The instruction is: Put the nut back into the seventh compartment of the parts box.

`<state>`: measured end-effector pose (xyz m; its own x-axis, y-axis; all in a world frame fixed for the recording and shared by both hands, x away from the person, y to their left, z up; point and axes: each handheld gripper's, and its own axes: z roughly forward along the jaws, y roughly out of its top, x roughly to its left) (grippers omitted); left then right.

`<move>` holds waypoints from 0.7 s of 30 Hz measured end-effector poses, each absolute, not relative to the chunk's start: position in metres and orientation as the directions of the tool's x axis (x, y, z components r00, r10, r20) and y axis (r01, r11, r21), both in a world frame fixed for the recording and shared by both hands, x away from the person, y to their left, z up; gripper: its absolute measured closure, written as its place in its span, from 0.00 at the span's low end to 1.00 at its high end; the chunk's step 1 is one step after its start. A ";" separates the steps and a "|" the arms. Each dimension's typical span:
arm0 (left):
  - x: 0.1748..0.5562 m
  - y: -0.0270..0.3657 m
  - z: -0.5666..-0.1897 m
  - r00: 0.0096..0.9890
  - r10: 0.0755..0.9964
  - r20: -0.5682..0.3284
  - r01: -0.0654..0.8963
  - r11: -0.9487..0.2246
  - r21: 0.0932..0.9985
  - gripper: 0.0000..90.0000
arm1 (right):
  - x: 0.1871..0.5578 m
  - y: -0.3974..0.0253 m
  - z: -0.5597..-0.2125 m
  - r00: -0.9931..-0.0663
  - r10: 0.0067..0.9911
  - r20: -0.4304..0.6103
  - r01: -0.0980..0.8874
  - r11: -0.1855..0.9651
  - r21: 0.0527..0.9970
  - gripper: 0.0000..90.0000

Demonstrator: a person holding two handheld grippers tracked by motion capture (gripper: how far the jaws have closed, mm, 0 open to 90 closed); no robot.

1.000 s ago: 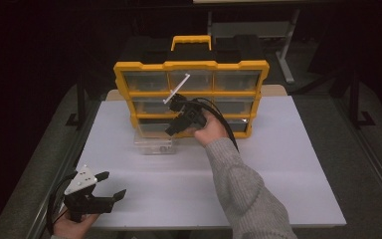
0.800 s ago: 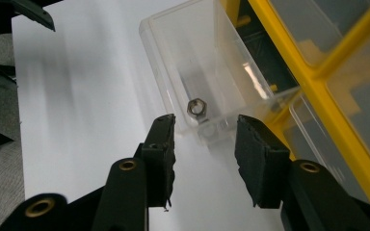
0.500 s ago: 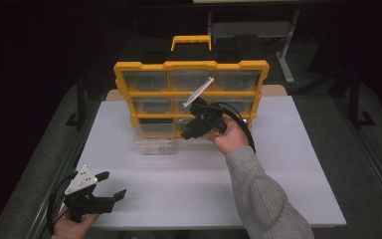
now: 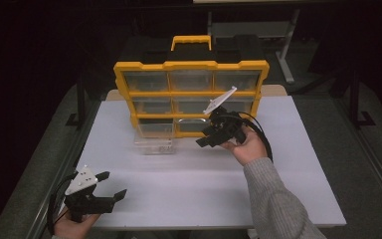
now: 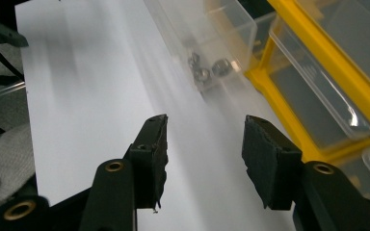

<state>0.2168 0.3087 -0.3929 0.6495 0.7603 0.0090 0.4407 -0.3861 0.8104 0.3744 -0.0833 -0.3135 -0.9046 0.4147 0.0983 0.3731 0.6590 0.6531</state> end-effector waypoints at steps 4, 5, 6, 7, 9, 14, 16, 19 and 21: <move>0.217 0.308 -0.393 0.653 0.757 0.016 0.438 -0.395 0.807 0.19 | 0.367 -0.096 -0.319 -0.887 0.445 0.125 0.412 0.638 0.650 0.54; 0.217 0.308 -0.393 0.653 0.757 0.015 0.438 -0.395 0.808 0.19 | 0.366 -0.099 -0.320 -0.884 0.449 0.130 0.418 0.634 0.651 0.54; 0.217 0.307 -0.393 0.653 0.758 0.013 0.440 -0.392 0.808 0.19 | 0.364 -0.102 -0.322 -0.881 0.455 0.128 0.421 0.631 0.651 0.54; 0.217 0.307 -0.393 0.653 0.758 0.010 0.444 -0.393 0.805 0.19 | 0.363 -0.105 -0.324 -0.878 0.459 0.135 0.427 0.626 0.653 0.53; 0.217 0.307 -0.393 0.652 0.758 0.007 0.446 -0.391 0.805 0.19 | 0.361 -0.111 -0.327 -0.873 0.469 0.138 0.436 0.620 0.652 0.52; 0.217 0.306 -0.394 0.651 0.759 0.005 0.444 -0.386 0.809 0.18 | 0.352 -0.124 -0.335 -0.852 0.499 0.158 0.468 0.590 0.658 0.48; 0.217 0.306 -0.394 0.652 0.758 0.004 0.443 -0.386 0.809 0.18 | 0.350 -0.129 -0.339 -0.849 0.505 0.158 0.472 0.588 0.657 0.47; 0.217 0.306 -0.393 0.655 0.756 0.009 0.441 -0.391 0.808 0.18 | 0.345 -0.135 -0.344 -0.842 0.514 0.165 0.482 0.578 0.658 0.46; 0.217 0.306 -0.393 0.656 0.755 0.007 0.443 -0.392 0.806 0.18 | 0.342 -0.139 -0.347 -0.837 0.521 0.164 0.486 0.572 0.661 0.44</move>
